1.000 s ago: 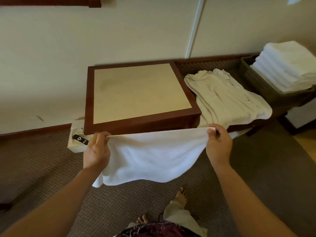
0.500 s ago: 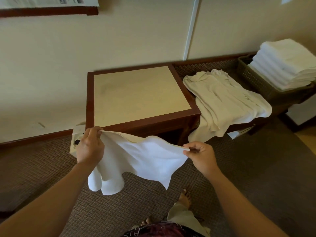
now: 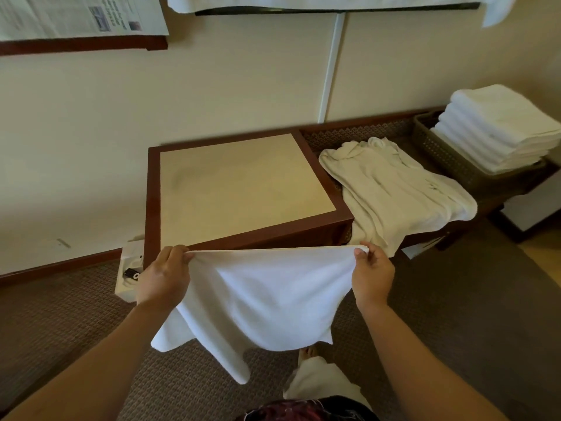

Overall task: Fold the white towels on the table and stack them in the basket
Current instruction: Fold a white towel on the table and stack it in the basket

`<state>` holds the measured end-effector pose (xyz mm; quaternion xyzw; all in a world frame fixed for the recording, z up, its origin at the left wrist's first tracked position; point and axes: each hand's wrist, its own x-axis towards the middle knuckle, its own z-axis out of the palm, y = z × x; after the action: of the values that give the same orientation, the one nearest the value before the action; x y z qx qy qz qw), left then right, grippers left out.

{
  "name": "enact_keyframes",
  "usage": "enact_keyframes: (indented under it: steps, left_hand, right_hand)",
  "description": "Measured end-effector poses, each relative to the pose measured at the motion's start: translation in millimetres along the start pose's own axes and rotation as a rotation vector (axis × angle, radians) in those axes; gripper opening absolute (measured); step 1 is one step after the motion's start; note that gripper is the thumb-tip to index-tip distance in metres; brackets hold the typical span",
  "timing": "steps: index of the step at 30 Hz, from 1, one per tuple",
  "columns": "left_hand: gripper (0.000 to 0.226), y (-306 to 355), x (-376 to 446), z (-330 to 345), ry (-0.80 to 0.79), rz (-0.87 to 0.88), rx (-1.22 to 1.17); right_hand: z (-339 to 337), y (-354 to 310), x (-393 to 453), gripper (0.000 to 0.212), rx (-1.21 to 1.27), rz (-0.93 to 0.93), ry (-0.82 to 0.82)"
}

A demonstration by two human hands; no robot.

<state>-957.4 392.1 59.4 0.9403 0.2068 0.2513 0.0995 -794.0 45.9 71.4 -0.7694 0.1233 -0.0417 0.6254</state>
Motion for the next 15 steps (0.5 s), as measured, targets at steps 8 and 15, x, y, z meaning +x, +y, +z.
enact_keyframes:
  steps: [8, 15]
  left_hand:
    - [0.051, 9, 81, 35, -0.073, 0.052, 0.026]
    - [0.039, 12, 241, 82, -0.321, -0.029, 0.15]
  right_hand:
    - [54, -22, 80, 0.022, 0.061, -0.009, 0.12]
    - [147, -48, 233, 0.021, -0.09, -0.153, 0.057]
